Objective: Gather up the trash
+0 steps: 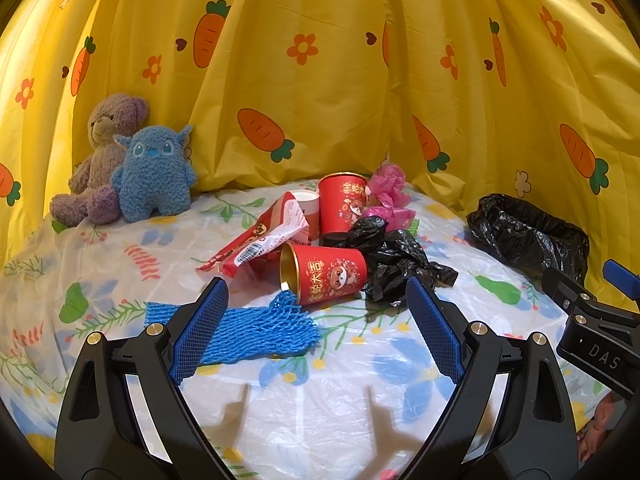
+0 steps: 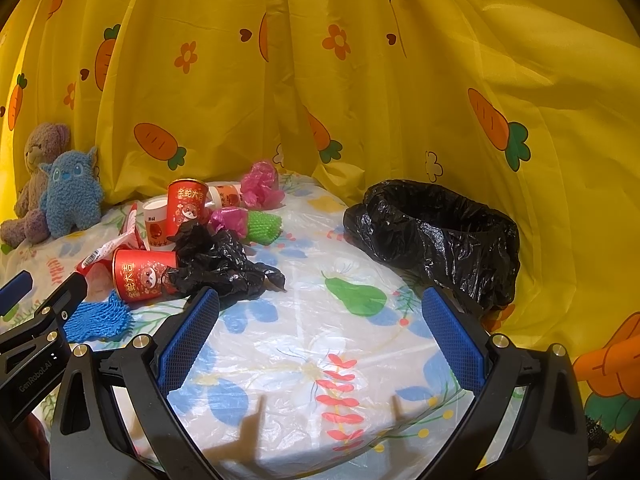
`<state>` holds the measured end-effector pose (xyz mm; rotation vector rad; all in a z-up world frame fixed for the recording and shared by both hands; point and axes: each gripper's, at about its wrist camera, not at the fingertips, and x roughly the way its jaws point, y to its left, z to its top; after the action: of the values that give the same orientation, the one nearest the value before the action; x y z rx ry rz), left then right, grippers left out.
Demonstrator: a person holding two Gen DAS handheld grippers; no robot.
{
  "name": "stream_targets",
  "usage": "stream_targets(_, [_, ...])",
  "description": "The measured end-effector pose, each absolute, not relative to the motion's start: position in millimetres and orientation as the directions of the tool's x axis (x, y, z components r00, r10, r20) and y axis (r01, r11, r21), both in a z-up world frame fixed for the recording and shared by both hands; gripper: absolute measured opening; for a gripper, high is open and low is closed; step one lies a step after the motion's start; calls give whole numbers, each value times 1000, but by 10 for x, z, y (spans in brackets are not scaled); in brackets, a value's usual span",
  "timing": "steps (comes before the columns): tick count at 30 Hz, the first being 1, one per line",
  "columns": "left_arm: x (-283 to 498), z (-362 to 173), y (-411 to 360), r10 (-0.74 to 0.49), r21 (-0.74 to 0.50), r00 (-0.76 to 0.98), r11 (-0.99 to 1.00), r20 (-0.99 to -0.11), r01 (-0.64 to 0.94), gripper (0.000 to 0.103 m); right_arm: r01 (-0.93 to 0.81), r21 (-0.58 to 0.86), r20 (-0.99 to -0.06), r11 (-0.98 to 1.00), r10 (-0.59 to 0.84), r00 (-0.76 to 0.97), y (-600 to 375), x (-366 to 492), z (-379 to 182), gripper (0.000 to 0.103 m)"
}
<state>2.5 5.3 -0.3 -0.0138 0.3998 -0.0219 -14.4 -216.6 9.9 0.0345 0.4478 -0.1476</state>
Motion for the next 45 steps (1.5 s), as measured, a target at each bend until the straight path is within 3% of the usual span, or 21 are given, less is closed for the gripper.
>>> stream_targets(45, [39,31,-12,-52,-28,921,999,-386,45,89,160,2,-428,987,-144,892,-2207,-198,70,98])
